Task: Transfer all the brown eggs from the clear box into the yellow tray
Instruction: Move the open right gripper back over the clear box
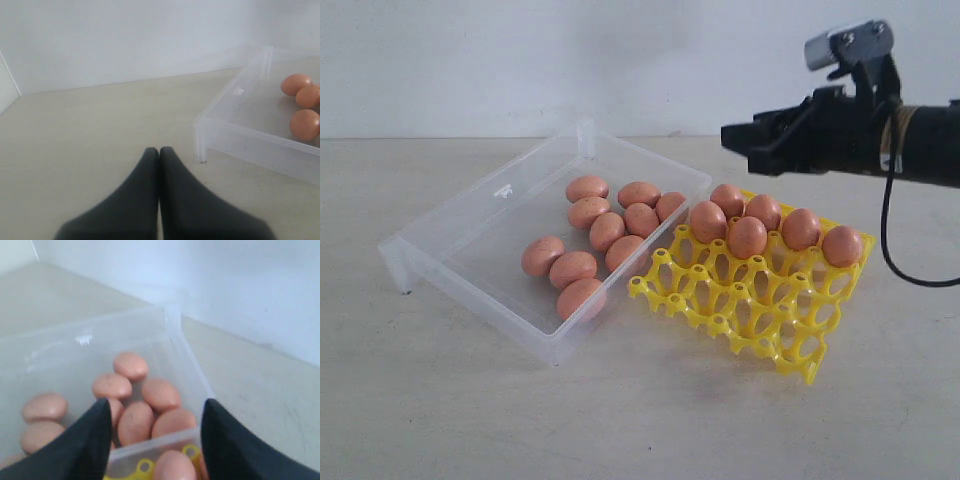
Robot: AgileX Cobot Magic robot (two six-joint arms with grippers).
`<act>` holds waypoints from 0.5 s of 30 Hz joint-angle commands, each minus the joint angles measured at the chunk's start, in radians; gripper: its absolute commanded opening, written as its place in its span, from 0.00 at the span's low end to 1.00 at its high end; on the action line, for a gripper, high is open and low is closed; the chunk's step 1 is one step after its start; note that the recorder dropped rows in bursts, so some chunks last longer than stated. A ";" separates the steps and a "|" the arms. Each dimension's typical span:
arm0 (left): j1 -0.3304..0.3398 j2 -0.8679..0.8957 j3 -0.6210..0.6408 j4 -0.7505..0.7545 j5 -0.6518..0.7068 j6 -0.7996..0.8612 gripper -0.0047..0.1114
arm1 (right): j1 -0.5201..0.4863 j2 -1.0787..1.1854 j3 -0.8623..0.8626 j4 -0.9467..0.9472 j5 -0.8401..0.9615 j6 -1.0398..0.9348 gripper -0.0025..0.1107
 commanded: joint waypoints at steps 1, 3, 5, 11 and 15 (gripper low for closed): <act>-0.001 -0.002 0.003 -0.004 -0.007 -0.009 0.00 | 0.034 -0.142 -0.004 -0.020 -0.009 0.077 0.05; -0.001 -0.002 0.003 -0.004 -0.007 -0.009 0.00 | 0.073 -0.194 -0.004 -0.022 -0.003 0.076 0.03; -0.001 -0.002 0.003 -0.004 -0.009 -0.009 0.00 | 0.116 -0.233 -0.004 -0.024 0.027 0.061 0.03; -0.001 -0.002 0.003 -0.004 -0.009 -0.009 0.00 | 0.260 -0.294 -0.004 -0.108 0.160 -0.176 0.03; -0.001 -0.002 0.003 -0.004 -0.009 -0.009 0.00 | 0.385 -0.297 -0.025 -0.113 0.382 -0.401 0.03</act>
